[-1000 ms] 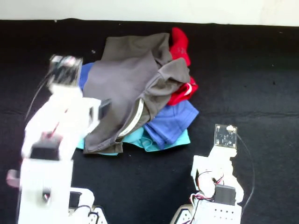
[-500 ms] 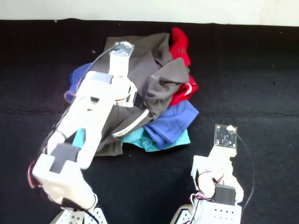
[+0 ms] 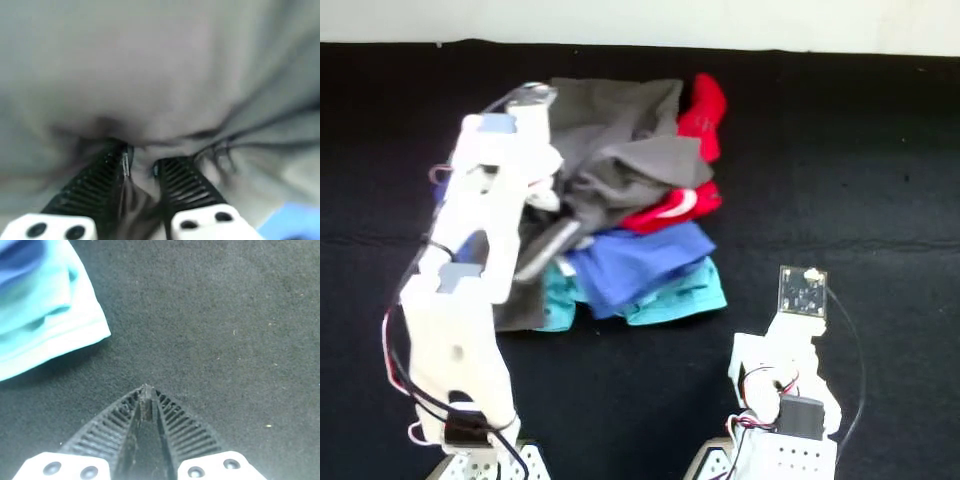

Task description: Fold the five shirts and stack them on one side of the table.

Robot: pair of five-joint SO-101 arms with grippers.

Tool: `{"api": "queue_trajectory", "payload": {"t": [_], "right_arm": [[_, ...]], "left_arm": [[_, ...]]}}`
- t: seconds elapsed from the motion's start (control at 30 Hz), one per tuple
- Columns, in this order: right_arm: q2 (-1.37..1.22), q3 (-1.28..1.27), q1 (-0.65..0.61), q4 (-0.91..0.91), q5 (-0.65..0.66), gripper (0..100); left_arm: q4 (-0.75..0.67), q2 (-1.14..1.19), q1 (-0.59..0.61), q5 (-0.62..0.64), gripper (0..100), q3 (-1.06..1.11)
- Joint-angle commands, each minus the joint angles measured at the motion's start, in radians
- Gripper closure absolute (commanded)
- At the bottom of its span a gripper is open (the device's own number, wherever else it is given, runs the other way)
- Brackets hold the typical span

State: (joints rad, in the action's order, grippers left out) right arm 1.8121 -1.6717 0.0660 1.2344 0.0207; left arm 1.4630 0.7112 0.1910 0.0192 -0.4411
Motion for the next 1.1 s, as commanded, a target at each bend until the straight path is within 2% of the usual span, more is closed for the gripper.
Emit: {"api": "queue_trajectory", "payload": {"t": [0.0, 0.17, 0.33, 0.5, 0.63, 0.8, 1.0, 1.07], "right_arm": [[0.013, -0.125, -0.004, 0.008, -0.009, 99.1], [0.013, -0.125, -0.004, 0.008, -0.009, 99.1], [0.013, -0.125, -0.004, 0.008, -0.009, 99.1], [0.013, -0.125, -0.004, 0.008, -0.009, 99.1], [0.013, -0.125, -0.004, 0.008, -0.009, 99.1], [0.013, -0.125, -0.004, 0.008, -0.009, 99.1], [0.013, -0.125, -0.004, 0.008, -0.009, 99.1], [0.013, -0.125, -0.004, 0.008, -0.009, 99.1]], "left_arm": [[0.160, 0.050, 0.205, -0.058, 99, -0.165], [0.278, 0.048, 0.429, -0.080, 99, -0.447], [0.284, 0.048, 0.636, -0.081, 99, -0.688], [0.284, 0.050, 0.788, -0.084, 99, -0.868], [0.275, 0.050, 0.877, -0.147, 99, -1.012], [0.276, 0.056, 0.943, -0.153, 99, -1.204], [0.284, 0.019, 0.957, -0.153, 98, -1.222], [0.298, -0.001, 0.955, -0.153, 93, -1.221]]}}
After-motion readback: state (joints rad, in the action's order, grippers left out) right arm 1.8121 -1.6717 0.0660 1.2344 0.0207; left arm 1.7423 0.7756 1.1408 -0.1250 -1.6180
